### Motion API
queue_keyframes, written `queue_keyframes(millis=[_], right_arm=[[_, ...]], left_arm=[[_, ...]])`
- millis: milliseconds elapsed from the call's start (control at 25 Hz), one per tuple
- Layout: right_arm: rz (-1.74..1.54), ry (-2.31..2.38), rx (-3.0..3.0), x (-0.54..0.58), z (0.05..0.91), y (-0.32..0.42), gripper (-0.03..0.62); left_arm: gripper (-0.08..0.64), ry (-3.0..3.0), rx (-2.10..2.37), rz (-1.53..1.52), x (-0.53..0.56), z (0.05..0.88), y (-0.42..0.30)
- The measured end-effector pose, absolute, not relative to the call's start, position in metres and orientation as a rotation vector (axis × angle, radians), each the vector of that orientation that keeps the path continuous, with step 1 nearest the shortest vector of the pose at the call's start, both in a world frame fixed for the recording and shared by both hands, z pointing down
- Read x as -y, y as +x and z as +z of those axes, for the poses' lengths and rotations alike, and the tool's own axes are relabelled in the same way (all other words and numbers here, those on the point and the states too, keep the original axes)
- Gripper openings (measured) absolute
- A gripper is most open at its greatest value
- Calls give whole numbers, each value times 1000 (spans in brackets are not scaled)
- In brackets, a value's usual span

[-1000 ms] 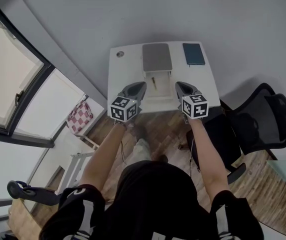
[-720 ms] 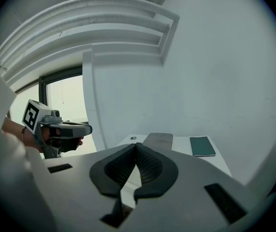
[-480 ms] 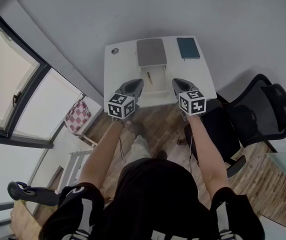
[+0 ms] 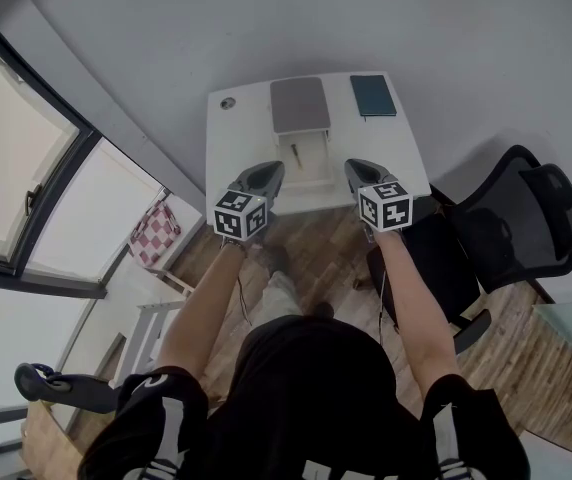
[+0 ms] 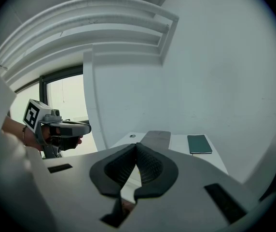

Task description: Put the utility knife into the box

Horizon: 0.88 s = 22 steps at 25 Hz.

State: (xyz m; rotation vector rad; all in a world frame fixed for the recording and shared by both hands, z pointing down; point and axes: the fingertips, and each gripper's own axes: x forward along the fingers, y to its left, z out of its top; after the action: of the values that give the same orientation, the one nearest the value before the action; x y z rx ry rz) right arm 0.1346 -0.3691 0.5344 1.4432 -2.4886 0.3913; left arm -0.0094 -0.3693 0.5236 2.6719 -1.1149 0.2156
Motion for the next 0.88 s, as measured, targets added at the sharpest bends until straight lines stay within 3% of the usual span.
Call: queue_keyframes(millis=[880], right_arm=[[395, 1420, 2491, 369, 539, 131, 15]], left_arm=[[25, 2658, 1118, 238, 369, 533, -14]])
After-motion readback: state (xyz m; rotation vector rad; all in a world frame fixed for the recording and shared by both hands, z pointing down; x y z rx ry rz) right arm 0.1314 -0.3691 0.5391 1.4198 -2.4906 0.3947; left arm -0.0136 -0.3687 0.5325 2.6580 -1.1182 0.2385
